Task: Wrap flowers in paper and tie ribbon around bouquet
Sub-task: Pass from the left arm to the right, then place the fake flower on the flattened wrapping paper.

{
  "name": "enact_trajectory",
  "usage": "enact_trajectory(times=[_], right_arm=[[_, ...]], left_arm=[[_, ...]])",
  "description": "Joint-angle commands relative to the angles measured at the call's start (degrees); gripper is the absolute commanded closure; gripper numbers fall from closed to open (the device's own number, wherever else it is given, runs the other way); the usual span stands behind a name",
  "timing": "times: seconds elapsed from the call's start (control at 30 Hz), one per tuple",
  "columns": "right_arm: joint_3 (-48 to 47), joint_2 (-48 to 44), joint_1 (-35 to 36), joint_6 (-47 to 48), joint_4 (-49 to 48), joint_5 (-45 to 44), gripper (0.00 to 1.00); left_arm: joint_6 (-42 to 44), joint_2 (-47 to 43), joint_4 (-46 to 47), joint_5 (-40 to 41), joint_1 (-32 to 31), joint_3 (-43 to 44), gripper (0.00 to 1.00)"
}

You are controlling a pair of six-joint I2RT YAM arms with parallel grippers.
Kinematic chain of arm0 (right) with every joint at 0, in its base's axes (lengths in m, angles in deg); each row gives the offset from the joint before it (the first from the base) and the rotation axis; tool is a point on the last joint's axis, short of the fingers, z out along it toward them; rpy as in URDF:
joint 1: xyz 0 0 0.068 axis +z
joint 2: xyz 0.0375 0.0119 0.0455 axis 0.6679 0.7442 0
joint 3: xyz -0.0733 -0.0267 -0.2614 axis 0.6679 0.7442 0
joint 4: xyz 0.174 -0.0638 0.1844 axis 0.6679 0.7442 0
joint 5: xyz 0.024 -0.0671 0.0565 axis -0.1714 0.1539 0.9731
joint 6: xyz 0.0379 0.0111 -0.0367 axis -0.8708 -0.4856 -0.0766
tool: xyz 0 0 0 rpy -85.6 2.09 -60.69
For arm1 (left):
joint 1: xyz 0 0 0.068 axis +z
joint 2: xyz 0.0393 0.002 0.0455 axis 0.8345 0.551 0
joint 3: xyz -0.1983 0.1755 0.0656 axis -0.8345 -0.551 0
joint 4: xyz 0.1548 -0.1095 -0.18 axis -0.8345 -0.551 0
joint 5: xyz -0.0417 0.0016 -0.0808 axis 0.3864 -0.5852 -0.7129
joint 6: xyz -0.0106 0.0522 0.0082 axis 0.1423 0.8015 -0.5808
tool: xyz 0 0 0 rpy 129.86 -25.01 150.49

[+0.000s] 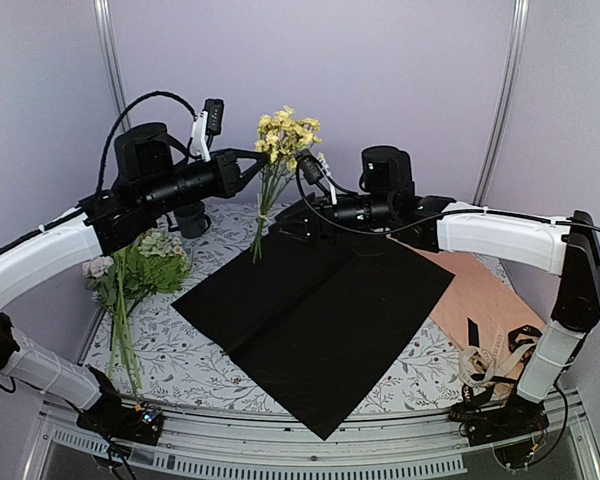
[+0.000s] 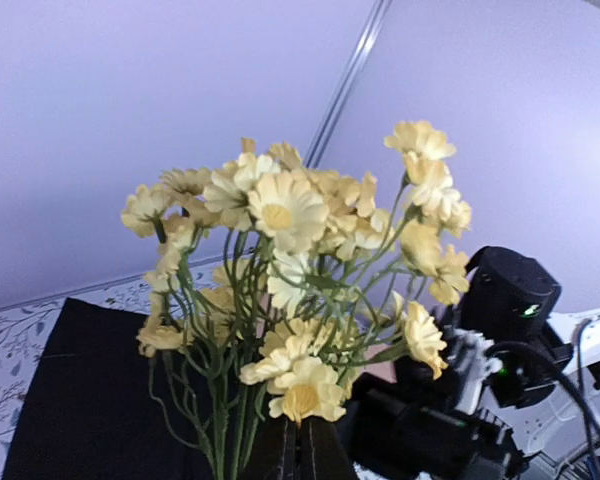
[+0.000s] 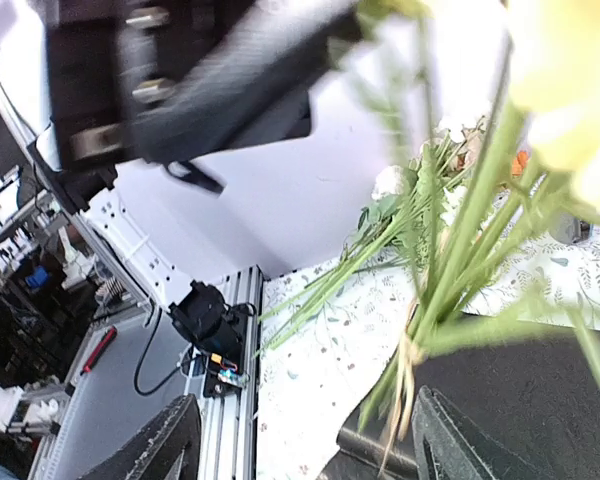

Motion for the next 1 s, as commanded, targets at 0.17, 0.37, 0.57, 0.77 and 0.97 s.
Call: enact_trajectory(times=[0.17,0.37,0.57,0.77,0.97], right_arm=[[-1.36,5.41,-1.1,-13.04,-11.93,-5.05,0.31],[-0.77,5.13,-1.16,-14.14,-13.78,-5.26,0.84],[5.69,1.66,-5.49,-16.83,-9.03,-9.75,1.0],[12.96,2.46,-10.41,-18.02,2.12,-19.57,1.0],[13.57,10.09,-11.96,-19.32,2.5,-20.44,0.97]], left_arm=[[-10.66,-0.09,26.02,-3.86,-2.62,-7.65,1.0],[-11.08,0.44,24.38,-2.79,-2.67,-8.2,1.0],[-8.37,0.09,2.1,10.4,-1.05,-3.45,0.38],[-8.81,-4.27,-11.74,16.06,10.22,-10.44,0.2],[-10.2,-9.13,-16.68,21.34,21.62,-20.65,0.2]])
